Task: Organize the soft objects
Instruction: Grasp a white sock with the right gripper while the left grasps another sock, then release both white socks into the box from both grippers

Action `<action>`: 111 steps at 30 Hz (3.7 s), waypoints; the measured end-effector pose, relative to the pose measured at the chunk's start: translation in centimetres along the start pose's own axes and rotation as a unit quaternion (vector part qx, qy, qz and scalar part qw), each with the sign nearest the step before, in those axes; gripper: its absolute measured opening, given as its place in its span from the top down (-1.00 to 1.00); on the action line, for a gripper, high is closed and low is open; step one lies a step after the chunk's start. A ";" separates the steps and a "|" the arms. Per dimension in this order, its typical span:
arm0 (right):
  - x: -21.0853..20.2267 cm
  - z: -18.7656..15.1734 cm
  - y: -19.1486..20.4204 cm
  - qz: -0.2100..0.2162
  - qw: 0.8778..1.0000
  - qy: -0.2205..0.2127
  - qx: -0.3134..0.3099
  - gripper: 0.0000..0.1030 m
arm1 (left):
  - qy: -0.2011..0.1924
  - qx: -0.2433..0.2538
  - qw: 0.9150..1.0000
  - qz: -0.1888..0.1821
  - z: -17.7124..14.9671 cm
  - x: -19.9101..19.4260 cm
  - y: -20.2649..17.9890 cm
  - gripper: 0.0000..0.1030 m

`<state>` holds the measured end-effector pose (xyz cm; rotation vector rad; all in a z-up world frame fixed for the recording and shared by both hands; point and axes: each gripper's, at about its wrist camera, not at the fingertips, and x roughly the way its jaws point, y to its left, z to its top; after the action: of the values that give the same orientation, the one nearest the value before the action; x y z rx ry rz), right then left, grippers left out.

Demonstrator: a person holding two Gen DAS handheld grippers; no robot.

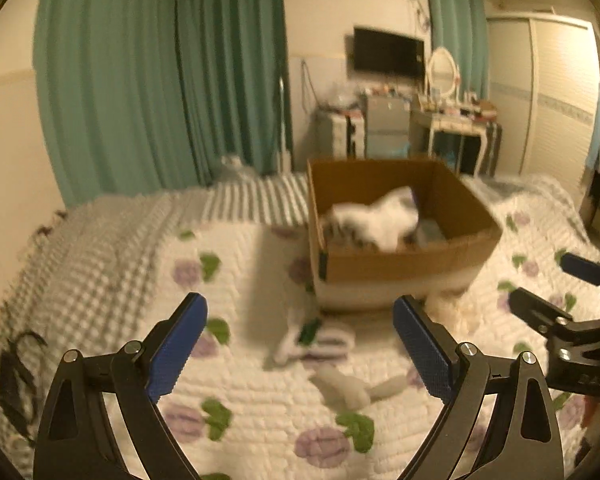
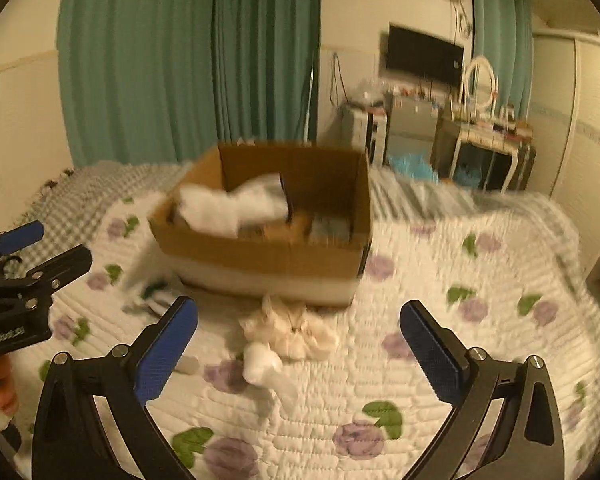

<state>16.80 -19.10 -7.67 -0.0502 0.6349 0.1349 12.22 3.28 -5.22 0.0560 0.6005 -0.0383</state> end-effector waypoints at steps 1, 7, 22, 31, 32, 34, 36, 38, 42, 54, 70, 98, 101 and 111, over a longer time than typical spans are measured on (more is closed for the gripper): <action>0.8 -0.6 -0.2 0.002 1.000 0.007 0.005 -0.98 | 0.016 -0.002 1.000 0.001 -0.7 1.0 -0.1 -0.85; 4.7 -3.3 -1.1 0.004 0.998 0.055 0.026 -0.97 | 0.073 0.010 0.997 -0.010 -3.4 4.9 -0.7 -0.85; 8.0 -5.2 1.5 0.039 0.991 0.126 0.001 0.45 | 0.134 0.032 0.989 -0.052 -7.3 7.4 -1.8 -0.82; 5.7 -4.7 0.7 0.046 0.994 0.102 0.018 0.48 | 0.145 0.051 0.983 -0.103 -7.6 8.5 -3.8 -0.28; 5.5 -4.6 0.7 0.047 0.994 0.099 0.019 0.48 | 0.149 0.048 0.981 -0.111 -7.5 9.0 -3.9 -0.23; 5.3 -4.5 0.8 0.050 0.994 0.098 0.016 0.48 | 0.149 0.050 0.981 -0.116 -7.3 9.5 -4.2 0.00; 5.0 -4.5 1.0 0.051 0.994 0.096 0.012 0.48 | 0.147 0.055 0.981 -0.118 -7.1 9.7 -4.3 0.12; 4.6 -4.6 1.2 0.052 0.994 0.092 0.009 0.48 | 0.146 0.049 0.980 -0.124 -6.9 9.5 -4.1 0.28; 3.5 -4.7 1.4 0.048 0.995 0.088 0.009 0.48 | 0.147 0.031 0.980 -0.134 -6.8 8.8 -3.1 0.41; -2.3 -5.8 2.5 0.054 0.997 0.058 0.023 0.48 | 0.119 0.033 0.984 -0.130 -6.1 3.4 -3.1 0.42; -9.9 4.5 0.9 0.053 0.997 -0.058 -0.005 0.48 | 0.005 0.054 0.993 -0.107 3.8 -4.5 -3.2 0.42; 11.0 15.0 -3.1 0.055 0.998 0.009 0.004 0.48 | 0.025 0.093 0.992 -0.087 13.3 14.2 -6.4 0.40; 12.7 14.4 -3.6 0.060 0.998 0.020 0.017 0.47 | 0.038 0.091 0.992 -0.081 12.7 15.7 -6.3 0.34; 10.2 14.7 -4.5 0.046 0.998 0.006 0.037 -0.28 | 0.062 0.081 0.994 -0.045 12.5 16.1 -5.8 0.02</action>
<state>34.18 -21.12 -1.90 0.0494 0.6548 0.2010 32.24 -3.64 -4.30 0.1889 0.7224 -0.1719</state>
